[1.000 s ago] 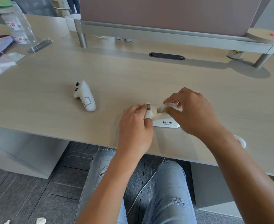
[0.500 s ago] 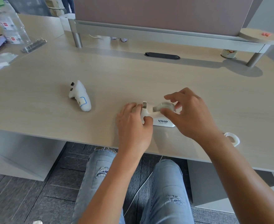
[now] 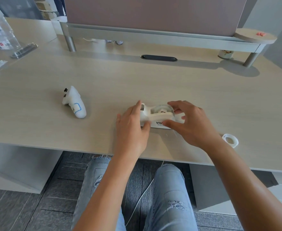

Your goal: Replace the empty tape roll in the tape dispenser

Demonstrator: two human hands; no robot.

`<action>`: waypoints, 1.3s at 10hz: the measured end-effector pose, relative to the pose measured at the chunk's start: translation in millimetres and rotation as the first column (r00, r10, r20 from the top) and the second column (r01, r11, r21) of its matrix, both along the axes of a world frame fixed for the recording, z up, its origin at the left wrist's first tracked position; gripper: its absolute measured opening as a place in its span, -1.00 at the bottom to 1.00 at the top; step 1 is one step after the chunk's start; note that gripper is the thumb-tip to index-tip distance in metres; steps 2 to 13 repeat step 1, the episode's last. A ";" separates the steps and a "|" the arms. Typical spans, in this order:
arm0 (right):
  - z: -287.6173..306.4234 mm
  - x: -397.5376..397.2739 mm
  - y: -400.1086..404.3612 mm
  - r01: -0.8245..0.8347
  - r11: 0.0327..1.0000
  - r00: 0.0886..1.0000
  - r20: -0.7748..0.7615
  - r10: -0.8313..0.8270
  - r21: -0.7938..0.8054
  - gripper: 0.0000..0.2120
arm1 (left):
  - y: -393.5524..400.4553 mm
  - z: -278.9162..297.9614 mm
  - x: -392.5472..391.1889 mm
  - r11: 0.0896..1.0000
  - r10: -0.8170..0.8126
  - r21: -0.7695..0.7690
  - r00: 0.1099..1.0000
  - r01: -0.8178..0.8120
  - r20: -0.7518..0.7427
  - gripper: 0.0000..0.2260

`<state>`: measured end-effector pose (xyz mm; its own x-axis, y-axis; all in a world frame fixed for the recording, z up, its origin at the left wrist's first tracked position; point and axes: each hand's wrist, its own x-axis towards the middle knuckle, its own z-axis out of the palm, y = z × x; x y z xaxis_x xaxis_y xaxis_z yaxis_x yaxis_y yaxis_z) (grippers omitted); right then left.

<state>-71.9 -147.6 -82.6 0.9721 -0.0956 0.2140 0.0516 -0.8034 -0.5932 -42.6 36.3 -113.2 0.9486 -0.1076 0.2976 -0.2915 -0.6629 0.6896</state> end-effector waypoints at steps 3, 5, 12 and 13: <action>-1.4 0.1 1.5 0.013 1.000 1.000 0.020 -0.013 0.009 -0.41 | -0.2 -5.3 4.1 1.000 0.004 -0.025 1.000 -0.004 0.019 -0.41; -1.4 0.1 1.5 0.013 1.000 1.000 0.020 -0.013 0.009 -0.41 | -0.2 -5.3 4.1 1.000 0.004 -0.025 1.000 -0.004 0.019 -0.41; -1.4 0.1 1.5 0.013 1.000 1.000 0.020 -0.013 0.009 -0.41 | -0.2 -5.3 4.1 1.000 0.004 -0.025 1.000 -0.004 0.019 -0.41; -1.4 0.1 1.5 0.013 1.000 1.000 0.020 -0.013 0.009 -0.41 | -0.2 -5.3 4.1 1.000 0.004 -0.025 1.000 -0.004 0.019 -0.41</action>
